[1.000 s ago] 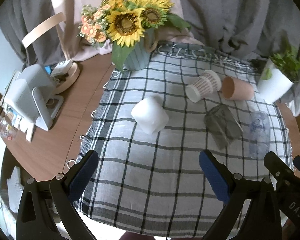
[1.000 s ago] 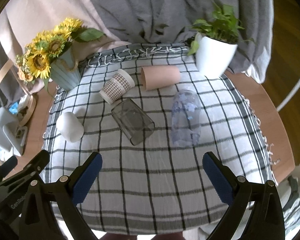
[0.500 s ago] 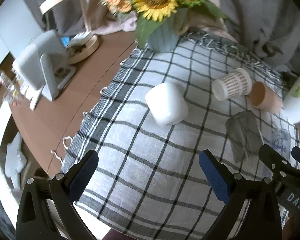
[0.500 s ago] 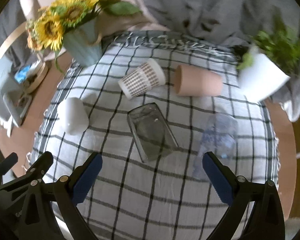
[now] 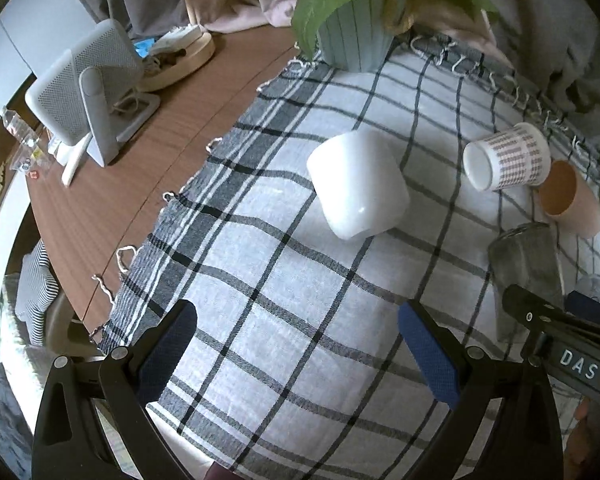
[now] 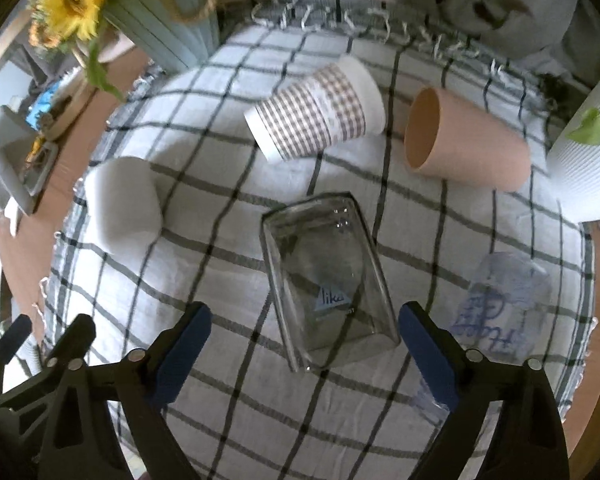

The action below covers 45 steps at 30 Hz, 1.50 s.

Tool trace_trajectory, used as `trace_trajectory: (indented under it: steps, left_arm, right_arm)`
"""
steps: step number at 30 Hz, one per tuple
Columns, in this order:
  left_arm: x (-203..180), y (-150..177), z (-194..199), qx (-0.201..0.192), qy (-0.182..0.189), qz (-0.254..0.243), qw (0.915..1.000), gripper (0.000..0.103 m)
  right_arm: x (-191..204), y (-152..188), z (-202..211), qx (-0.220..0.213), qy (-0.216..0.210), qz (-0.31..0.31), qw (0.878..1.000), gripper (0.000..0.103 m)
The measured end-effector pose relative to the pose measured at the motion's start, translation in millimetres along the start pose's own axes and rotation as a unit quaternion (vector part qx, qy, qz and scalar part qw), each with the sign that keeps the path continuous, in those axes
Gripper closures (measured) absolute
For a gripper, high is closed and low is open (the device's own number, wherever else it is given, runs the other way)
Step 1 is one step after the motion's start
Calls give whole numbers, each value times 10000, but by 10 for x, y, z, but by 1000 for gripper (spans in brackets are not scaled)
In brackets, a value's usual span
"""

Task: Flip cup upside down
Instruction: 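Reach the right tool to the clear glass tumbler and close on it, then lift the glass tumbler off the cloth with the right tool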

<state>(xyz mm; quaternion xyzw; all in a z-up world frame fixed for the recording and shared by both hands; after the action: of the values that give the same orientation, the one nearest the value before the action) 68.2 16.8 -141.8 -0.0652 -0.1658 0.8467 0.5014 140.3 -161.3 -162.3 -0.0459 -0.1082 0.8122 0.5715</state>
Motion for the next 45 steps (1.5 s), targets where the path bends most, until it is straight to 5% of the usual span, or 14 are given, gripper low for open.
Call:
trace_trajectory:
  steps: [15,19,45]
  left_arm:
    - [-164,13,-288,323,-91,-157,9993,0]
    - [-162,30,-299,352,-91,-193,9992,0]
    - [343,-121,-66,32,188,-1043,9944,0]
  right_arm:
    - [-144,-28,-421,493,108,-18,9987,17]
    - [-193,-8,-492,551,230,-81,9982,28]
    - [269,205,204,-375,629,-927,9930,32]
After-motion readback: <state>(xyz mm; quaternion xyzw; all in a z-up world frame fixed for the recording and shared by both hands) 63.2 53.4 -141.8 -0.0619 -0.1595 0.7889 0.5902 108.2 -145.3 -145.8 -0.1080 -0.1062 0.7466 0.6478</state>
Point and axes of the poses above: each gripper's, at about its wrist camera, not at the fingertips, and z roughly against the way its jaws point, x to its left, y to its underside, the point moved 5 cm from there along -z, roughly the way its jaws point, and after that the axes turned 7 degrees about z, right-handed, at the moved point
